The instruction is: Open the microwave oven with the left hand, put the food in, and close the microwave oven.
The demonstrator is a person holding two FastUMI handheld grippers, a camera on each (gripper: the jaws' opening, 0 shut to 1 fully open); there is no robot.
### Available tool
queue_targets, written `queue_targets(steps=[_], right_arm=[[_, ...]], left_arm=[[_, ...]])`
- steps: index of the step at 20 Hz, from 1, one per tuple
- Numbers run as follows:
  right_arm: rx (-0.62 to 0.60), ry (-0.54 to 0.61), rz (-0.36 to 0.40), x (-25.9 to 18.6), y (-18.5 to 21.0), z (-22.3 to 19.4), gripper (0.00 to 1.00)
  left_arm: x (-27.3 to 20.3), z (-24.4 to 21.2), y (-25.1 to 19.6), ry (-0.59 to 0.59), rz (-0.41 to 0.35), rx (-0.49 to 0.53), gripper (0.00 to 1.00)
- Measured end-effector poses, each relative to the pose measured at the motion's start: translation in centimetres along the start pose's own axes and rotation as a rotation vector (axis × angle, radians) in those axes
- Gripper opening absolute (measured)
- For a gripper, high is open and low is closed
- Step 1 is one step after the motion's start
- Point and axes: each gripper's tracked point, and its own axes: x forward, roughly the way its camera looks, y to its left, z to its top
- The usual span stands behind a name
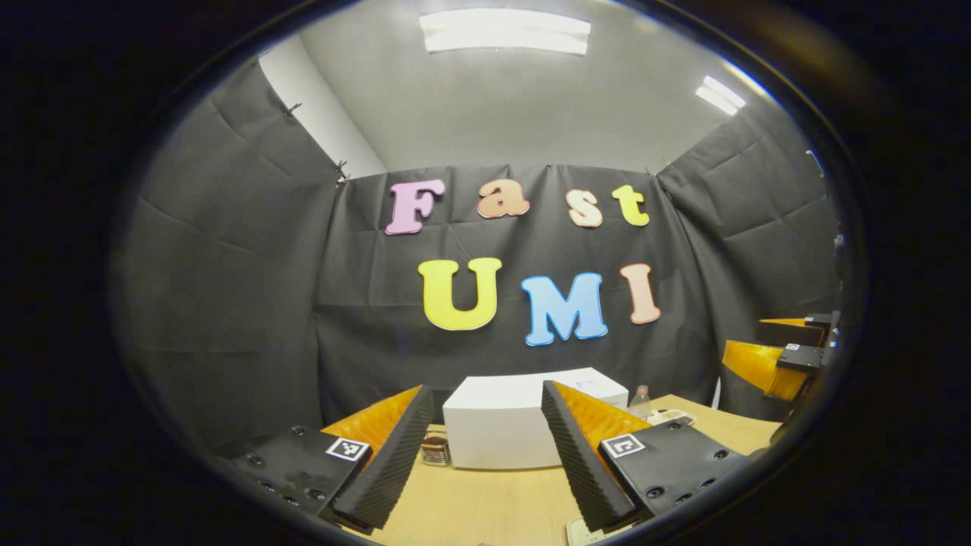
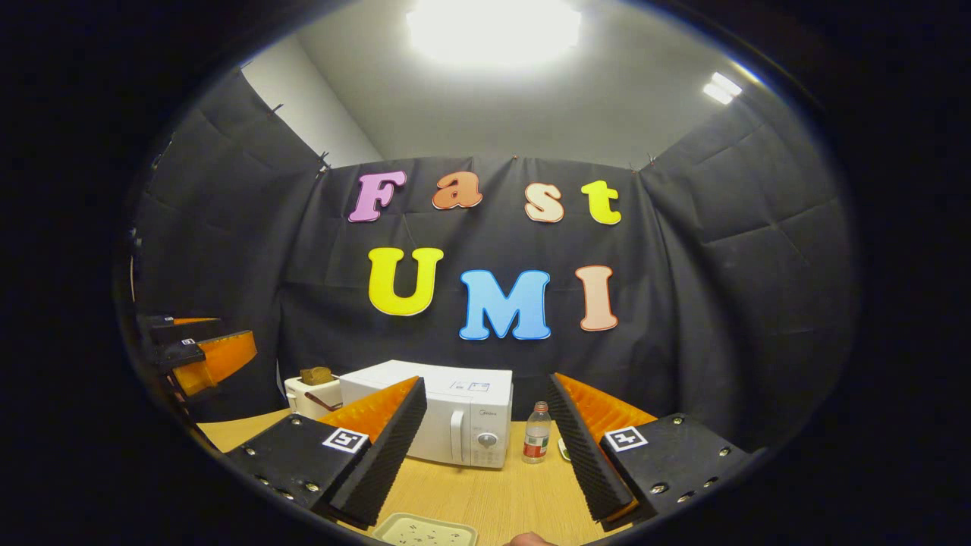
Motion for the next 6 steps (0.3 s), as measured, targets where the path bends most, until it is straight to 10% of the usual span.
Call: queue_targets(steps=[6], right_arm=[[0.003,-0.004,0.004,0.05,0.22,0.35,0.97]], left_arm=[[-0.13,0.07,0.07,0.003,0.000,-0.002,0.95]])
